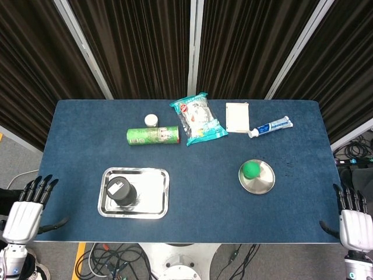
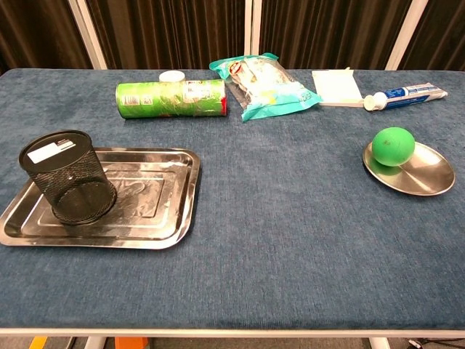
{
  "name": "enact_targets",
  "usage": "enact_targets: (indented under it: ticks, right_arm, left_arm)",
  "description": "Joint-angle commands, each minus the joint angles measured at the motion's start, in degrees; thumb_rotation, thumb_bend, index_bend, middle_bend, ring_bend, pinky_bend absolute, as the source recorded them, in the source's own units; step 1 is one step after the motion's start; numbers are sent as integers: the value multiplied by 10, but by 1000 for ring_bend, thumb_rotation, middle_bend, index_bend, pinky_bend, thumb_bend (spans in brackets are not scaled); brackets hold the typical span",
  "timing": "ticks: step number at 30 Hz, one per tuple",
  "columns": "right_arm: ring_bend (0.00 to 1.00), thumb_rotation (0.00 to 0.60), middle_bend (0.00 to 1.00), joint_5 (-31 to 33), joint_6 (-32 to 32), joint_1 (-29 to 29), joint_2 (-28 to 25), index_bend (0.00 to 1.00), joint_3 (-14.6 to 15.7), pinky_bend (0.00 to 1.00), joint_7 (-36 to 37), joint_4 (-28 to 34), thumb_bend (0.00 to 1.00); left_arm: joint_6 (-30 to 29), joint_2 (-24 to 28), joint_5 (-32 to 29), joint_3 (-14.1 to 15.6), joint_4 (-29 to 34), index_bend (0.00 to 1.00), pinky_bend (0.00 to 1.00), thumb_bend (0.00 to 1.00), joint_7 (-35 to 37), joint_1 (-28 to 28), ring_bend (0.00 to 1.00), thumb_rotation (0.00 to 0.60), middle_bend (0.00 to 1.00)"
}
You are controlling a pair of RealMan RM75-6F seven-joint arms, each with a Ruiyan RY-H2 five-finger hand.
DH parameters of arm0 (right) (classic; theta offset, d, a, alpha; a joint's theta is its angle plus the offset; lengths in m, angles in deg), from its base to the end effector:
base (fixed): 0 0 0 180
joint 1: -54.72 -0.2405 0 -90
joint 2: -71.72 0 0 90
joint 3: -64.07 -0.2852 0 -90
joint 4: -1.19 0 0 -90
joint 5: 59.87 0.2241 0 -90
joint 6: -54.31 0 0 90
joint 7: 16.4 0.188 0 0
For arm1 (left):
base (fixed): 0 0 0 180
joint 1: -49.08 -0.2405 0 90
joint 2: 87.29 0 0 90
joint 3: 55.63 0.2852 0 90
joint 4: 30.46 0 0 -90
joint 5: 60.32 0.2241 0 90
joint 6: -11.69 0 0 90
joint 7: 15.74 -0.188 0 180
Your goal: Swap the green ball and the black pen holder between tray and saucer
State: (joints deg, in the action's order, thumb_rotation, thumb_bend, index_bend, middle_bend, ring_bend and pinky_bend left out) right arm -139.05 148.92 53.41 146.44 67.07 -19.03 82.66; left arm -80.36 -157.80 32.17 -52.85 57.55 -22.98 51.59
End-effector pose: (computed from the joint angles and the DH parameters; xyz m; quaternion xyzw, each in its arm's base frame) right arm -0.3901 -0.1822 0.1296 0.5470 -0.3887 0.3470 0.6552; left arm -0.3357 0.1918 0.1220 -0.6308 -0.3409 -0.3800 0.5844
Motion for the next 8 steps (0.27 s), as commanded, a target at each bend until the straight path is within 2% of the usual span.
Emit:
enact_targets:
  ticks: [1,8]
  right_arm:
    - [0,600,0,-5,3,6,3,0,-7,0,1,0,42]
    - [0,600,0,-14,-3,13,2,0,-17,0,2,2,48]
  left_arm:
    - [7,-5,-18,-8,-2,88,89,71,10,-5,0,295,22]
    - [11,-17,-19,-15,-17,88,89,73,23,-3,0,297,22]
